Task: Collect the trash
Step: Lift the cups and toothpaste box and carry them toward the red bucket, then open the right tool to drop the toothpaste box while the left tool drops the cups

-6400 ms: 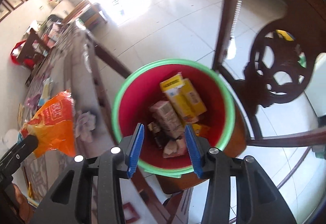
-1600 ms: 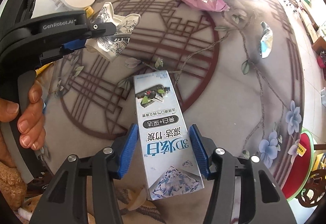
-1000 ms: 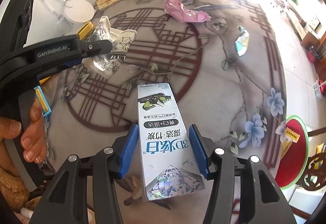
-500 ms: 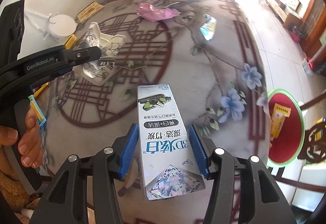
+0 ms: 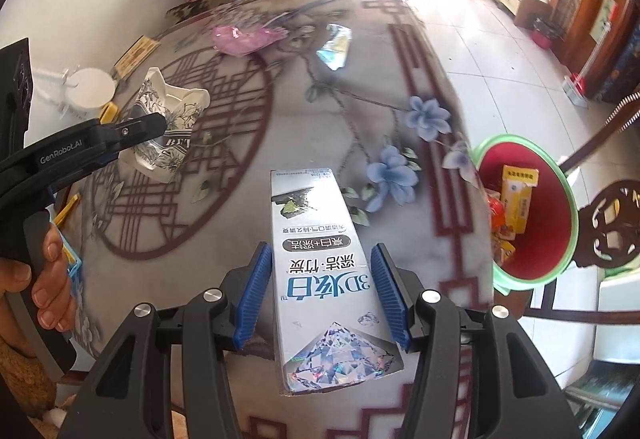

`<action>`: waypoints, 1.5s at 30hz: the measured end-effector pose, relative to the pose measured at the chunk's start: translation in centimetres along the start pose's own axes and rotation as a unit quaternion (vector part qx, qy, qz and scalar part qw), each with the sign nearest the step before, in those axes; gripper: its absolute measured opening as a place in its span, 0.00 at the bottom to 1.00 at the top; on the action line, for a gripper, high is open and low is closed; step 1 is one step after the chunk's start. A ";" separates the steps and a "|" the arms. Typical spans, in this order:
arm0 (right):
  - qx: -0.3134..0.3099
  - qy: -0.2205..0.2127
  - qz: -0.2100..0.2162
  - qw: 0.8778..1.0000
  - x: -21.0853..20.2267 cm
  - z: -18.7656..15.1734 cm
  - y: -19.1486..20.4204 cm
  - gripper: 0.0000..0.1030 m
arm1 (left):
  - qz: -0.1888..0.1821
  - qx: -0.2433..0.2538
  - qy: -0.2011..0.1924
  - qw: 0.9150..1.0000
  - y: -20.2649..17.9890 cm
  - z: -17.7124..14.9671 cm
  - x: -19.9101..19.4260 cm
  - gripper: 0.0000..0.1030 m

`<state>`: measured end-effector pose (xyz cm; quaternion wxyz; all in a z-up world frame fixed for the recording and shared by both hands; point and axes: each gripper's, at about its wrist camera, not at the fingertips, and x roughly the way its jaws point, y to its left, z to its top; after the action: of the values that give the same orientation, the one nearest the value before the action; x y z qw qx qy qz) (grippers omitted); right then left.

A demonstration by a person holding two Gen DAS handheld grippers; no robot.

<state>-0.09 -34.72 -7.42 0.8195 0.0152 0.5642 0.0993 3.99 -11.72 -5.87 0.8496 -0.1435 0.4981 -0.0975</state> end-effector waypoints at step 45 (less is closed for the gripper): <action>0.136 -0.014 -0.061 0.989 -1.1 0.5 -15.9 0.36 | -0.038 0.102 0.084 0.991 -7.5 -1.5 6.0 0.64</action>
<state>2.34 -50.49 -8.41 0.8224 0.0934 0.5605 -0.0283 5.41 -20.79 -8.88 0.8108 -0.0661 0.5491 -0.1918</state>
